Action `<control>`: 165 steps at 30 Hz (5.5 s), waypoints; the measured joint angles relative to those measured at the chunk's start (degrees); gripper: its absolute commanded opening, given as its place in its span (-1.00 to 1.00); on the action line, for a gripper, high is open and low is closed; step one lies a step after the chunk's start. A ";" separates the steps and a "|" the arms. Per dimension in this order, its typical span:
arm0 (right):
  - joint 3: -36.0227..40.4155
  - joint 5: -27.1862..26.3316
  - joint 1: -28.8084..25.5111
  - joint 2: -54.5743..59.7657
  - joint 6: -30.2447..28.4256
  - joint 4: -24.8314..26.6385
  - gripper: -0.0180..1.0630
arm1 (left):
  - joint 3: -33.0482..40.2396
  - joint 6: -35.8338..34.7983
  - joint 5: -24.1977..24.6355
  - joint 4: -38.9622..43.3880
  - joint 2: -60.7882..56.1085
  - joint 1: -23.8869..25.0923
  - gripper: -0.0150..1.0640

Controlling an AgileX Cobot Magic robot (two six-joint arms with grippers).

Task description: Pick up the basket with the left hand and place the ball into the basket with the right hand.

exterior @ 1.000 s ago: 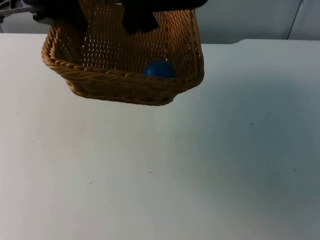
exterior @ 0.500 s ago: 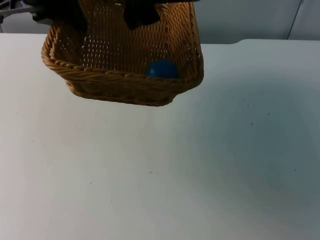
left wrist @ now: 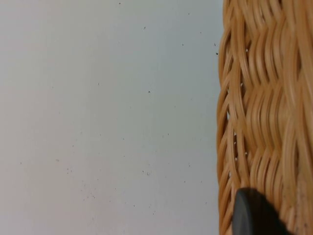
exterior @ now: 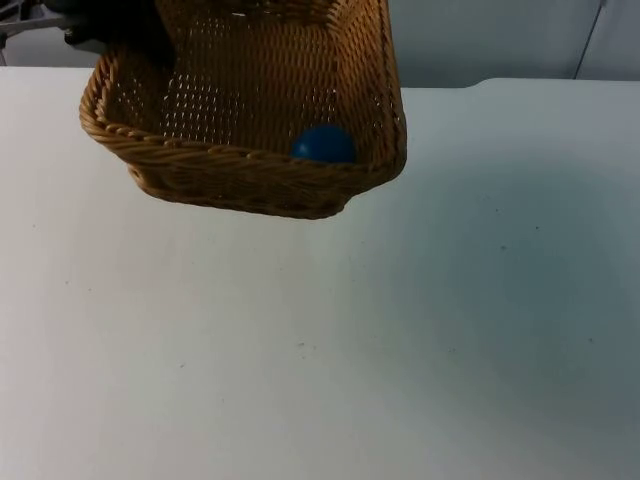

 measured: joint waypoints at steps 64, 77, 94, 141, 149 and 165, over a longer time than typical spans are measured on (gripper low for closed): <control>36.54 -9.14 -39.56 -43.72 3.32 5.78 0.97 | 0.23 0.00 -1.98 0.86 0.00 0.00 -0.97; 36.66 -9.27 -39.56 -42.18 3.32 5.53 0.97 | 6.33 0.68 -10.84 -0.87 9.35 -1.77 -0.97; 36.66 -9.27 -39.56 -41.76 3.32 5.31 0.97 | 6.53 4.47 -17.67 -5.53 16.84 -2.41 -0.97; 36.66 -9.51 -39.56 -41.76 3.32 5.31 0.97 | -1.13 -12.03 -4.52 34.34 -4.39 -2.41 0.98; 36.66 -9.63 -39.56 -41.76 3.32 5.31 0.97 | -1.13 -12.12 -2.88 34.72 -10.65 -2.41 0.98; 36.66 -6.93 -36.62 -45.22 3.32 5.31 0.97 | 4.63 -8.33 4.95 36.91 -35.71 -2.41 0.98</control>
